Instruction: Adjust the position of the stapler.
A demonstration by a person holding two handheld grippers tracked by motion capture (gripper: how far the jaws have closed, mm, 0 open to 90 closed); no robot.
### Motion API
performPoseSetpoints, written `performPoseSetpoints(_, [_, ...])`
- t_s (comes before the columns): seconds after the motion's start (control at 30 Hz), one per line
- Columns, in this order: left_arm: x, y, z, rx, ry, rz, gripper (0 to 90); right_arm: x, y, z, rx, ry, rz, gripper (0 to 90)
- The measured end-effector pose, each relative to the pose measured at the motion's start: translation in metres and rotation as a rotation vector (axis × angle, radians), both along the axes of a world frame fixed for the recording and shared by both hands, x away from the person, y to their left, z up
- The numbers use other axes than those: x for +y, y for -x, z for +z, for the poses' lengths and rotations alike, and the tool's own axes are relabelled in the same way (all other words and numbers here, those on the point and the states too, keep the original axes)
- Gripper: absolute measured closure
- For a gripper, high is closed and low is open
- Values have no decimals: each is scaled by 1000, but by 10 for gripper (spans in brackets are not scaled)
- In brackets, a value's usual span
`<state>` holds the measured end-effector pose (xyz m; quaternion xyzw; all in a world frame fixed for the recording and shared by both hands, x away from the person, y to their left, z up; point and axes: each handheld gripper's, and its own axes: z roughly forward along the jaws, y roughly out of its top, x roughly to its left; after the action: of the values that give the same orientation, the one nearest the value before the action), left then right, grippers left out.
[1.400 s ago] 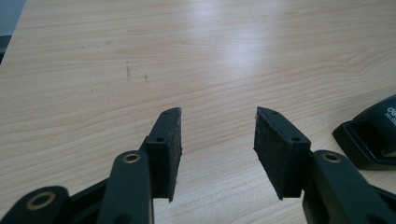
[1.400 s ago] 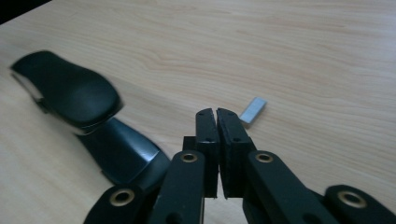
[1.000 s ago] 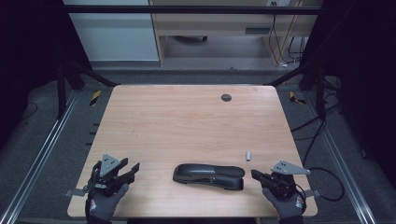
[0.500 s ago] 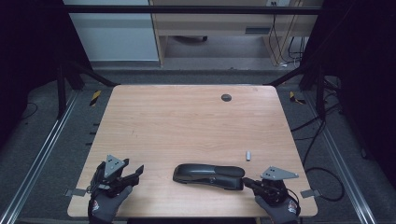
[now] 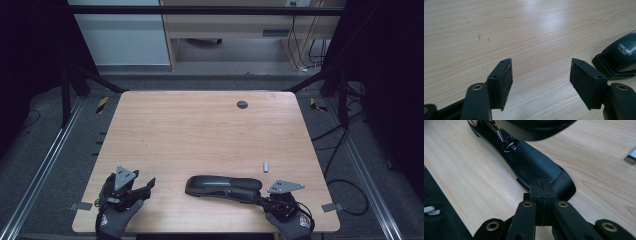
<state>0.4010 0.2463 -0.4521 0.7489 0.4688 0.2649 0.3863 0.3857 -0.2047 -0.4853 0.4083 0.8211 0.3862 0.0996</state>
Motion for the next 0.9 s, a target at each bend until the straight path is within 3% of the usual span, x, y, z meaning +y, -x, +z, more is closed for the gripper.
performPoseSetpoints(0.47, [-2, -1, 0, 2, -5, -9, 345, 5, -2, -4, 25, 37, 31, 900])
performPoseSetpoints(0.9, [-4, -2, -1, 6, -12, -17, 348, 3, -7, -4, -2, 57, -9, 900])
